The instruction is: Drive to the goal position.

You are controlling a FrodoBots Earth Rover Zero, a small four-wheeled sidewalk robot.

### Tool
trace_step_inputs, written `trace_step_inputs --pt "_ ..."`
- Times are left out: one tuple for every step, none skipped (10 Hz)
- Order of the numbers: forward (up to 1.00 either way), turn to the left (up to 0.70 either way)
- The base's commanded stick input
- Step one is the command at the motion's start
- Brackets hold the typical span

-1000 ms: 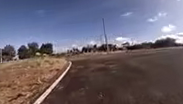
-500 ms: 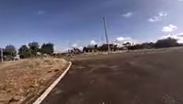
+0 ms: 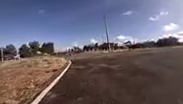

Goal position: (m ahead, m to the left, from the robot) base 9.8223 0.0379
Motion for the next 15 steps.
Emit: trace_step_inputs --pt "0.45 0.00" --pt "0.45 0.00" --pt "0.45 0.00" --pt "0.45 0.00" --pt "0.45 0.00" --pt "0.45 0.05" --pt "0.45 0.16" --pt "0.45 0.27" --pt "0.45 0.27" --pt "0.45 0.00" --pt "0.45 0.00" --pt "0.45 0.00" --pt "0.45 0.00" --pt "0.45 0.00" --pt "0.45 0.00"
